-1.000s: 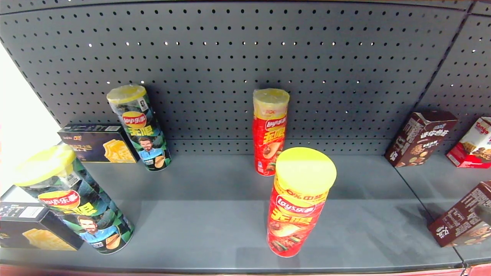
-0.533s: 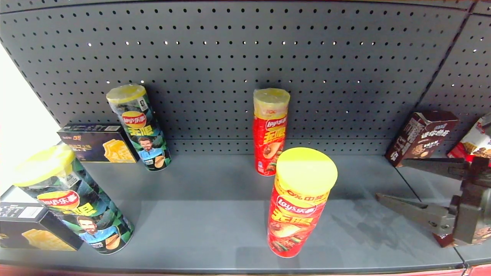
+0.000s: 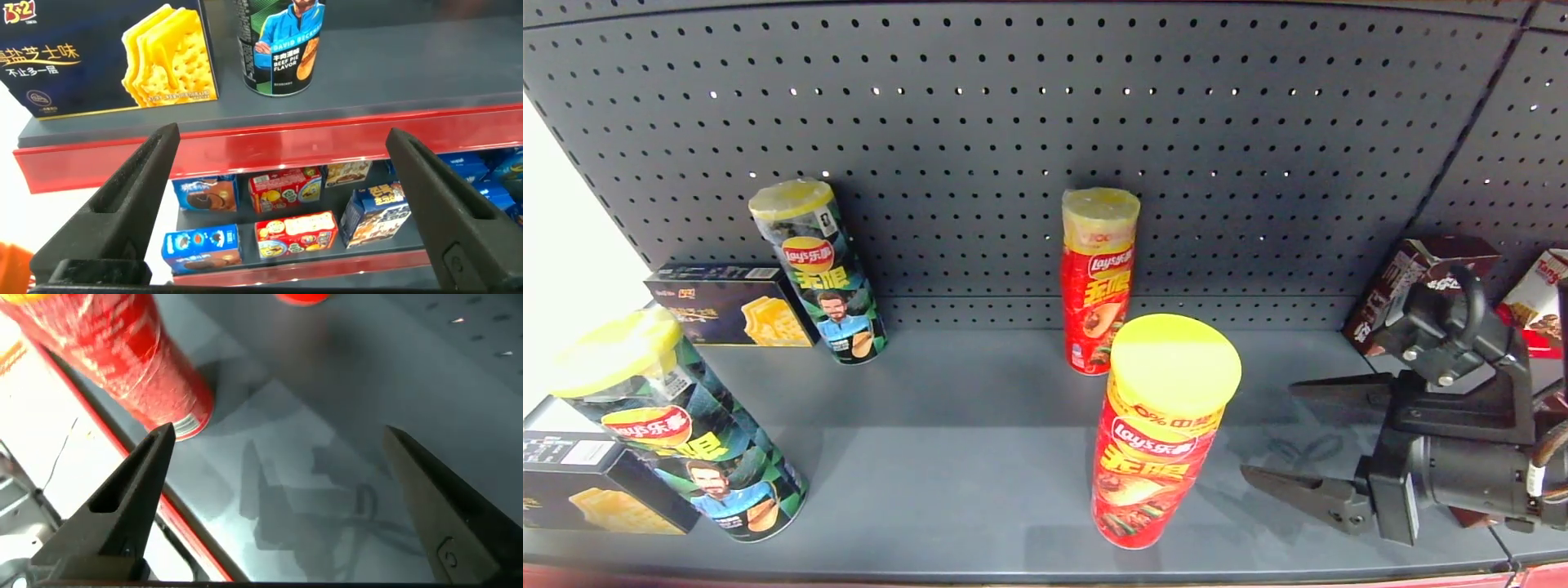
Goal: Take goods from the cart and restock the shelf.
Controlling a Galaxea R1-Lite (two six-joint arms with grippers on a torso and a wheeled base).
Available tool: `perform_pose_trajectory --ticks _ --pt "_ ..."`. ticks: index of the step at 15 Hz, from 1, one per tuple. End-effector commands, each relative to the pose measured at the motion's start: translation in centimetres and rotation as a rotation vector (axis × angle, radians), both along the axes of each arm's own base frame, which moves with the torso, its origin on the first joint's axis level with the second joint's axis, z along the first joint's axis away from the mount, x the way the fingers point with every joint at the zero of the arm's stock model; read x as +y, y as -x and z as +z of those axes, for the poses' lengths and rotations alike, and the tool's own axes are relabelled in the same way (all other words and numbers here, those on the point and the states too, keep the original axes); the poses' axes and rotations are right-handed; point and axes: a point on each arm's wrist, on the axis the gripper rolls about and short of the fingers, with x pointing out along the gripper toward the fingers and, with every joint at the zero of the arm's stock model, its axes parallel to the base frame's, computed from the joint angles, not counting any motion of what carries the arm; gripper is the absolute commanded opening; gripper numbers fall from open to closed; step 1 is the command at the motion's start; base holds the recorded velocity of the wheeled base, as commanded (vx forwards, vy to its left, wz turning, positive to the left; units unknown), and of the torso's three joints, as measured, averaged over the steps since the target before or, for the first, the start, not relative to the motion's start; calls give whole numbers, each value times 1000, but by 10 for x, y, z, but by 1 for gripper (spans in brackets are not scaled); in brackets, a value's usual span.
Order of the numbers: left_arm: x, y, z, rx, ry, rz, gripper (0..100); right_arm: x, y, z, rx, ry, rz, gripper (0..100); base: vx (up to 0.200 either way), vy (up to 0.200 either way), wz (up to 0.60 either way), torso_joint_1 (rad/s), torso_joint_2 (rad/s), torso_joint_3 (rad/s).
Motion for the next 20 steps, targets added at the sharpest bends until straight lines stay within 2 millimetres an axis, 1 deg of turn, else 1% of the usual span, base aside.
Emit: perform_pose_trajectory --ticks 1,3,9,15,17,20 --pt "0 0 0 2 0 0 100 11 -4 -9 36 26 35 100 0 0 0 0 0 0" --pt "0 0 0 2 0 0 100 19 -9 -11 36 27 50 100 0 0 0 0 0 0" --pt "0 0 0 2 2 0 100 26 -15 -13 45 32 59 100 0 0 0 0 0 0" --pt "0 0 0 2 2 0 100 37 -30 -12 41 36 58 100 0 0 0 0 0 0" --pt "0 0 0 2 2 0 100 38 -34 -12 35 48 59 100 0 0 0 0 0 0" --pt "0 0 0 2 2 2 100 35 -33 -11 32 45 54 100 0 0 0 0 0 0"
